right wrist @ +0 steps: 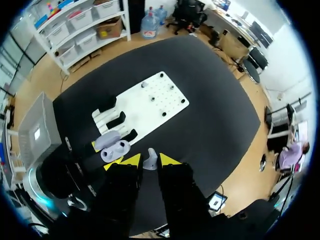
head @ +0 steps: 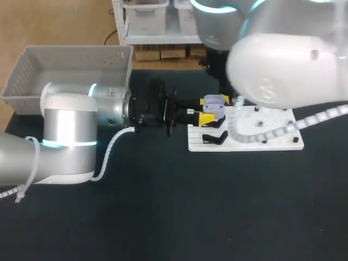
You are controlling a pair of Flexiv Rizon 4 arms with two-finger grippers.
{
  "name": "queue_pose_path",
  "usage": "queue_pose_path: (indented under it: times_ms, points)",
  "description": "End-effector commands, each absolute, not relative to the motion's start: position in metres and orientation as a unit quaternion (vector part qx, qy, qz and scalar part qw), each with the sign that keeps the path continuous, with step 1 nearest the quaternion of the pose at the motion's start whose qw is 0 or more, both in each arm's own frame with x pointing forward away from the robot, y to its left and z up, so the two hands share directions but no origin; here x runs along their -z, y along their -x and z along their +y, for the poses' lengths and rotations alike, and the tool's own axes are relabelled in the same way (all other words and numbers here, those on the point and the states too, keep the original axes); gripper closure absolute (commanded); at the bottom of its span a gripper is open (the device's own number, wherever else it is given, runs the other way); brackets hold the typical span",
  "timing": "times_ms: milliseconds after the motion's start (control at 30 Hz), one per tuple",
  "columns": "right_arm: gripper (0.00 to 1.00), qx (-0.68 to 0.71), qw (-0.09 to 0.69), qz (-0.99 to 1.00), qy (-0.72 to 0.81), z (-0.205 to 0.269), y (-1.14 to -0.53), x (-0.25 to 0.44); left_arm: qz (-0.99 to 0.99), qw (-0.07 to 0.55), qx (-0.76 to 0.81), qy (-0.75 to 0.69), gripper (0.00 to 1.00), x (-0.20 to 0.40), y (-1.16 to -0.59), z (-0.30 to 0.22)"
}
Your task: Pick up each earbud case from the left stands, insert the matching earbuds, close the lid, and place the case in the box.
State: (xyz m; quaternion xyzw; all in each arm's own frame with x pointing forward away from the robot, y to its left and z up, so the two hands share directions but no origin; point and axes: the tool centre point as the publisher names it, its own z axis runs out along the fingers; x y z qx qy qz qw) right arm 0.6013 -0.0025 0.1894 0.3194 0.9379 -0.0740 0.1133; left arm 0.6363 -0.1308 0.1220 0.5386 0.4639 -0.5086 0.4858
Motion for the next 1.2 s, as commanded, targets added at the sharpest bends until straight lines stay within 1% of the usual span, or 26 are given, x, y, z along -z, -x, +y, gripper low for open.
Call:
queue_pose_path:
  times_ms: [33,333,633,1200]
  points:
    - [1.0,0.106,0.103,0.926,-0.347,0.012,-0.605,-0.187,0.464,0.488,0.507,-0.538,1.0,-0.121,-0.635,-0.131]
    - [1.0,0.08,0.07,0.911,-0.398,0.023,-0.604,-0.184,0.464,0.488,0.507,-0.538,1.0,-0.121,-0.635,-0.131]
    - [1.0,0.06,0.065,0.907,-0.412,0.035,-0.612,-0.18,0.464,0.488,0.507,-0.538,1.0,-0.121,-0.635,-0.131]
    - [1.0,0.053,0.048,0.906,-0.418,0.037,-0.622,-0.171,0.464,0.488,0.507,-0.538,1.0,-0.121,-0.635,-0.131]
